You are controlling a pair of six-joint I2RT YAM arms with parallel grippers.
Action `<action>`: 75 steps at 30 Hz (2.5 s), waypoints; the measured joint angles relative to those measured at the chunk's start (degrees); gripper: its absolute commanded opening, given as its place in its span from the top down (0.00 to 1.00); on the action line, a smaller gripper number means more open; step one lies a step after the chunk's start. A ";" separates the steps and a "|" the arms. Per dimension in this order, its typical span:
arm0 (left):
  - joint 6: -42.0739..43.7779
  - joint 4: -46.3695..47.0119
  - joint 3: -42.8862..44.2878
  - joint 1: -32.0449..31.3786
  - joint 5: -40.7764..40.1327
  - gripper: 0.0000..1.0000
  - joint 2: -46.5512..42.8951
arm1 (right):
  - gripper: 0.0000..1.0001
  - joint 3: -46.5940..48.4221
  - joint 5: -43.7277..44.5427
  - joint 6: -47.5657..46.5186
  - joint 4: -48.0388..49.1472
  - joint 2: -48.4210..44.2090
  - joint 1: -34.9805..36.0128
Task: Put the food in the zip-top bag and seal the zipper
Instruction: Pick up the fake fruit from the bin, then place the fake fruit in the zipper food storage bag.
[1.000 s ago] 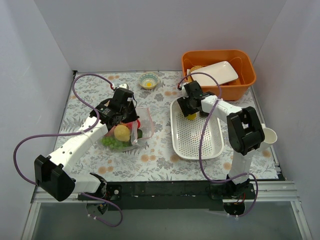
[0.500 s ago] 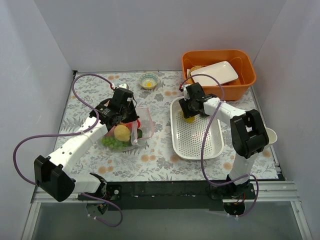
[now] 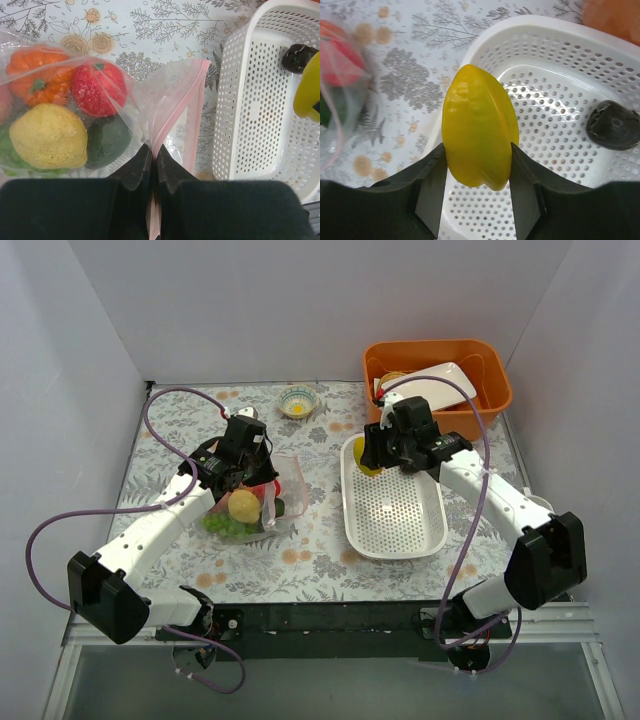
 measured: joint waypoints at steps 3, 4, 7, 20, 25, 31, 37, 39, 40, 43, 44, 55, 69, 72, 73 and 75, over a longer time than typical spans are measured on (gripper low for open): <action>0.02 0.02 0.00 0.00 0.22 1.00 0.00 | 0.66 -0.20 -2.03 2.86 -0.04 -3.19 1.70; 0.02 0.07 0.02 0.00 0.26 1.00 0.00 | 0.66 -0.20 -2.49 3.50 -0.07 -3.74 2.14; 0.07 0.31 0.02 0.00 0.48 1.00 0.00 | 0.66 -0.20 -3.89 5.99 -0.09 -5.01 4.11; 0.44 1.05 0.02 0.00 1.31 1.00 0.00 | 0.67 -0.20 -6.84 14.97 1.86 -5.79 15.39; 0.44 1.20 0.04 0.00 1.49 1.00 0.02 | 0.67 -0.17 -7.63 17.46 4.63 -4.13 19.06; 0.39 1.09 0.31 0.00 1.73 1.00 0.02 | 0.67 1.73 -8.50 19.04 6.67 2.84 21.09; 0.28 0.63 0.83 0.00 1.79 1.00 -0.33 | 0.62 6.56 -8.70 19.47 7.61 9.62 21.81; 0.22 0.42 0.87 0.00 1.75 1.00 -0.90 | 0.51 8.17 -8.70 19.54 7.67 10.80 21.94; 0.22 0.31 0.87 0.00 1.70 1.00 -1.25 | 0.43 8.83 -8.68 19.56 7.80 11.15 22.03; 0.17 0.11 0.87 0.00 1.62 1.00 -2.47 | 0.26 9.70 -8.66 19.65 8.00 11.39 22.27; 0.13 -0.02 0.90 0.00 1.60 1.00 -2.86 | 0.25 9.81 -8.66 19.71 8.13 11.39 22.36; -0.22 -0.50 2.01 0.00 1.16 1.00 -3.65 | 0.02 10.08 2.97 16.90 2.73 4.20 22.40; -0.26 -0.55 2.36 0.00 0.81 1.00 -3.65 | 0.06 5.44 19.06 14.62 -9.53 2.45 -0.52; -0.31 -0.28 2.03 0.00 0.87 1.00 -3.65 | 0.07 5.51 20.68 14.12 -10.16 7.82 -2.64; -0.35 -0.24 1.95 0.00 1.01 1.00 -3.63 | 0.08 5.70 21.20 13.84 -10.32 9.35 -3.04; -0.50 -0.20 1.90 0.00 1.29 1.00 -3.63 | 0.08 7.19 22.45 13.29 -11.45 12.28 -3.54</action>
